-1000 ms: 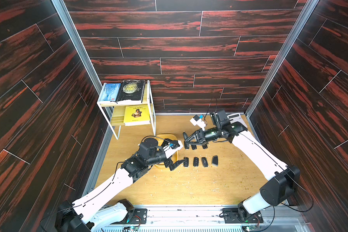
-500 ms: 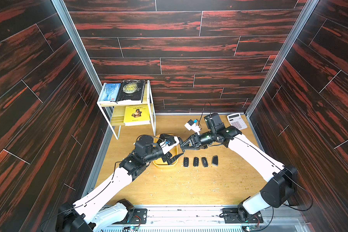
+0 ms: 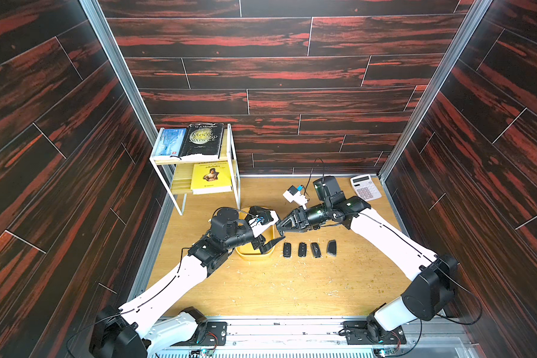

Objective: Place the car key into the storage box
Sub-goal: Pick up the car key from the center of the board.

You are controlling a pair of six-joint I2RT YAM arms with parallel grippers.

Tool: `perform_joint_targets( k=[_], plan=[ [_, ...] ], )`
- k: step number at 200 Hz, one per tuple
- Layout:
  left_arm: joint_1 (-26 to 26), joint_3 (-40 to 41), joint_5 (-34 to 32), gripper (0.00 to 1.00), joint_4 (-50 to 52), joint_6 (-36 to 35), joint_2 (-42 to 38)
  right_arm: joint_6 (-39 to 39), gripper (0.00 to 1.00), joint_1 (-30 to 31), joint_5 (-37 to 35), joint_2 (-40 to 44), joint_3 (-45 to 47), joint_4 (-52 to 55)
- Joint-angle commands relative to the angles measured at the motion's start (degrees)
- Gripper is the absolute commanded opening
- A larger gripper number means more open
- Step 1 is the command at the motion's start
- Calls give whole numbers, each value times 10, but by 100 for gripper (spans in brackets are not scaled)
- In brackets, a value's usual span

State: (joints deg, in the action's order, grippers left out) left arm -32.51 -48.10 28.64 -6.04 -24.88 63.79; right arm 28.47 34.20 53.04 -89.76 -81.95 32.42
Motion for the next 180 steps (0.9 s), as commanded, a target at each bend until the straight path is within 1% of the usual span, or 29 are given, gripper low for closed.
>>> perform_joint_targets(
  k=[1,65,100,121,136,145,150,156,163,173,180],
  plan=[
    [2,-14,18,100,-9,-8,5,3,26,8,12,1,8,-9],
    [0,-10,14,99,-7,-10,-1,12,26,15,14,-2,24,-29],
    [-2,-20,17,90,11,-15,1,17,26,15,14,-4,23,-33],
    [-4,-27,15,82,21,-16,3,17,26,15,14,-6,24,-33],
    [-6,-27,14,79,22,-17,1,17,26,16,13,-7,25,-33],
    [-6,-27,14,72,23,-17,0,16,26,16,13,-7,26,-32],
    [-7,-27,14,66,24,-17,0,17,26,16,13,-8,27,-32],
    [-7,-27,13,56,24,-17,-1,16,26,16,12,-8,27,-32],
    [-8,-27,12,48,24,-17,-1,16,27,16,12,-7,27,-33],
    [-9,-27,9,44,23,-16,-2,18,27,17,12,-7,27,-33],
    [-10,-26,7,39,22,-14,-2,17,27,17,12,-8,27,-34]
  ],
)
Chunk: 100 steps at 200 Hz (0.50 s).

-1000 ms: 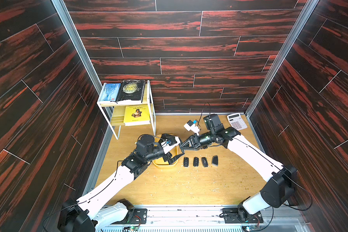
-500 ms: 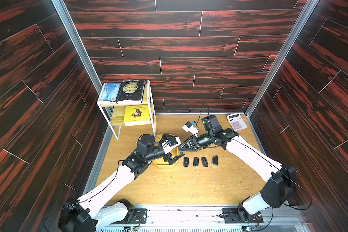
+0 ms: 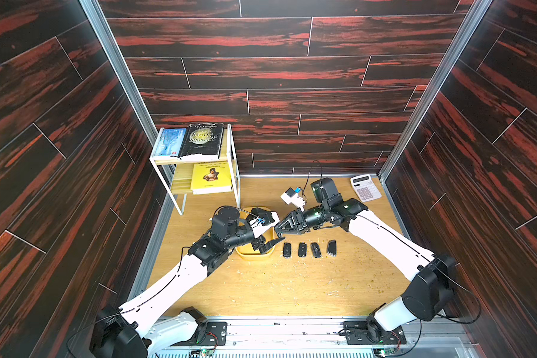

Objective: Place the car key into the storage box
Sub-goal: Pick up the car key from the center of the board.

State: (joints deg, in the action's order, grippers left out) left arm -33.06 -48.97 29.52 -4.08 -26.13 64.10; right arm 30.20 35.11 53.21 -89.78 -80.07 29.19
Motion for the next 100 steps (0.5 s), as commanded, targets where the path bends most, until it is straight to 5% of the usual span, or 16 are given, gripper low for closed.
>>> perform_joint_targets(
  k=[1,42,100],
  plan=[
    [-4,-17,-1,38,2,-2,-5,0,27,7,10,-7,8,-2],
    [-6,-15,-5,38,-7,6,-6,0,33,9,9,-8,7,-2],
    [-8,-16,-6,38,-6,6,-7,3,96,9,6,-15,1,-3]
  ],
)
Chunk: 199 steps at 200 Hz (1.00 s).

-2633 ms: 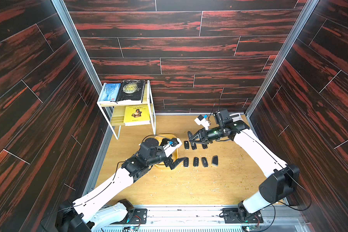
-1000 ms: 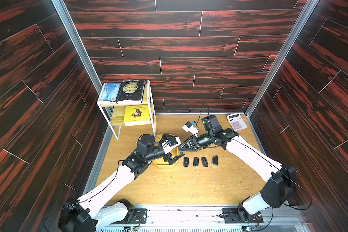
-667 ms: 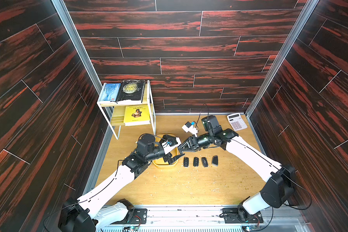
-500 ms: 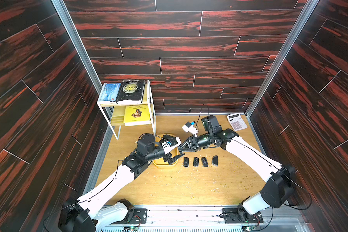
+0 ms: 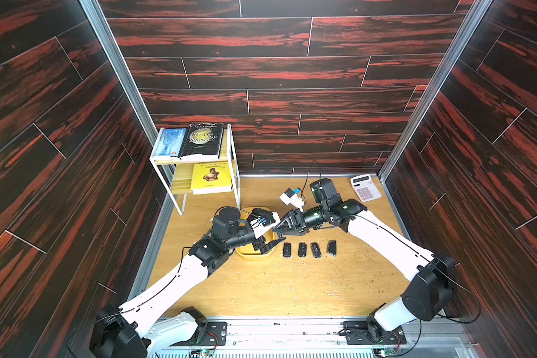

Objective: Place the car key into the storage box
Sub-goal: Pick up the car key from the center of the board, then place the car key in the storage box.

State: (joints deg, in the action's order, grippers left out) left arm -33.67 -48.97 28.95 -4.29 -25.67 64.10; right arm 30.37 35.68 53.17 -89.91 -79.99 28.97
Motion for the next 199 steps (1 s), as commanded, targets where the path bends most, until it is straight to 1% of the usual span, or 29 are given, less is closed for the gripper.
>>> perform_joint_targets(
  k=[1,8,45,76,101,126,163,177,199],
  plan=[
    [-2,-16,0,38,-4,1,-7,1,97,4,7,-14,-1,-1],
    [-2,-16,-2,38,-3,0,-9,1,98,4,7,-15,-1,-1],
    [-2,-10,-10,39,-5,2,-11,-1,99,3,3,-19,-5,0],
    [1,-1,-27,39,-20,28,-9,-17,98,-5,-5,-25,-15,18],
    [11,14,-28,39,-39,51,-1,-26,99,-21,-4,-30,-21,20],
    [23,31,-27,39,-67,83,8,-27,99,-46,6,-41,-25,6],
    [29,49,-41,38,-72,105,33,-10,99,-99,24,-71,-42,-31],
    [37,41,-52,38,-58,120,46,3,99,-118,32,-81,-46,-53],
    [48,9,-68,37,0,130,62,23,99,-140,43,-90,-43,-86]
  ],
)
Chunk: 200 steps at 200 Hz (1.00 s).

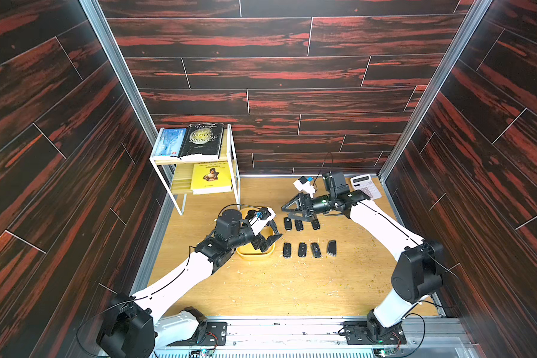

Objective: Place the car key into the storage box
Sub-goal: Place the car key in the storage box.

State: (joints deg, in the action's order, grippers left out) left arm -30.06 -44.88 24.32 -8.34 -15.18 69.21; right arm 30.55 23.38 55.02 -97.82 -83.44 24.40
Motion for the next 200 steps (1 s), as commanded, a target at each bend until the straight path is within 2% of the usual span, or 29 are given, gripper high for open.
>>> perform_joint_targets(
  k=[1,41,51,72,107,129,167,200],
  plan=[
    [13,-34,-22,37,42,26,11,21,99,-17,25,-11,-9,-41],
    [33,-110,-81,37,194,29,36,24,99,-47,46,-15,20,-66],
    [38,-112,-114,38,200,41,36,23,98,-52,52,-13,32,-72],
    [55,-138,-138,39,250,62,52,22,99,-58,58,-9,52,-83],
    [62,-203,-174,35,343,87,105,21,98,-60,65,0,80,-97],
    [63,-258,-186,21,418,103,148,22,99,-60,66,7,90,-99],
    [63,-311,-209,22,473,124,194,21,99,-61,63,20,102,-96],
    [63,-398,-239,21,584,118,270,18,98,-61,60,29,115,-92]
  ],
)
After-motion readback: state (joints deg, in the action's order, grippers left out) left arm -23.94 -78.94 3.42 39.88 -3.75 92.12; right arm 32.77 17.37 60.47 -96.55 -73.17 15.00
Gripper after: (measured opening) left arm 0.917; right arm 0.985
